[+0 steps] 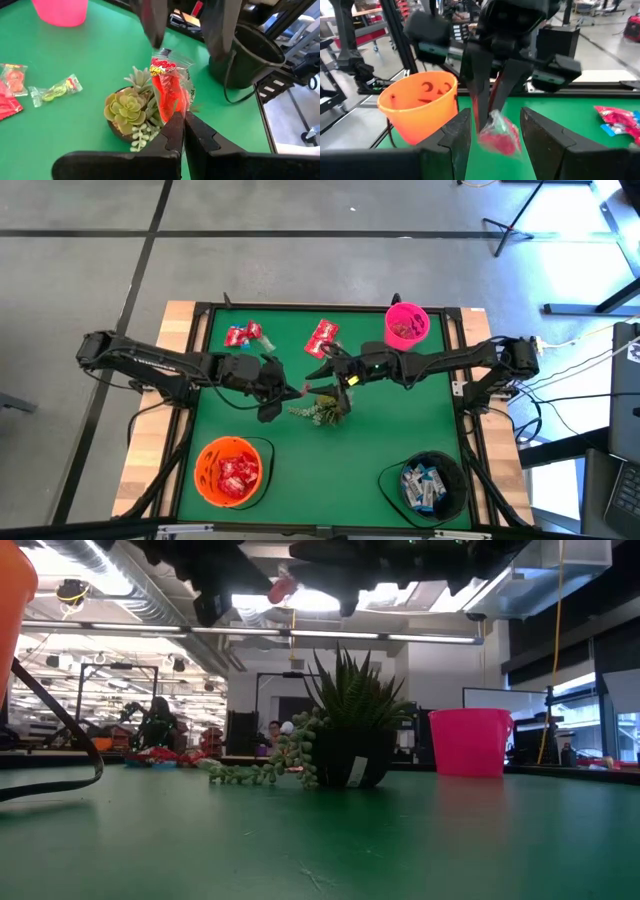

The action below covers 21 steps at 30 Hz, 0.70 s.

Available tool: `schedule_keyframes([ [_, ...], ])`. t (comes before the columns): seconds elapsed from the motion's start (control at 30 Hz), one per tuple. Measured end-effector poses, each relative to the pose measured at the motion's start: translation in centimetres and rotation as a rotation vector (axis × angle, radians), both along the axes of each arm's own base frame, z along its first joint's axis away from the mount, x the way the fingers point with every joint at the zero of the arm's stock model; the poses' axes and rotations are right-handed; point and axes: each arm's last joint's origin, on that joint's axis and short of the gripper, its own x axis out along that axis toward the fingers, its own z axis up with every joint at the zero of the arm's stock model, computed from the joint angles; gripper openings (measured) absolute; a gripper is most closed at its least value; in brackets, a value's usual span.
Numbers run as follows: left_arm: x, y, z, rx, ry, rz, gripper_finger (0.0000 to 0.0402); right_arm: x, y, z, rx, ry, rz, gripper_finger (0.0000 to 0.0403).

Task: Sort candy
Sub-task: Put the orange gummy into the pink bucket

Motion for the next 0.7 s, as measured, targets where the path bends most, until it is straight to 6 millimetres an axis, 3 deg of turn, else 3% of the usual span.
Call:
schedule_keyframes([
  [0.47, 0.45, -0.10, 0.45, -0.017, -0.065, -0.018, 0.0000, -0.12, 0.08, -0.59, 0.026, 0.070, 0.009, 0.0161],
  [0.57, 0.44, -0.10, 0.45, -0.017, -0.065, -0.018, 0.0000, -0.13, 0.07, -0.56, 0.021, 0.067, 0.010, 0.0135],
  [0.7, 0.43, -0.11, 0.44, -0.017, -0.063, -0.019, 0.0000, -0.13, 0.07, -0.57, 0.018, 0.068, 0.011, 0.0069],
])
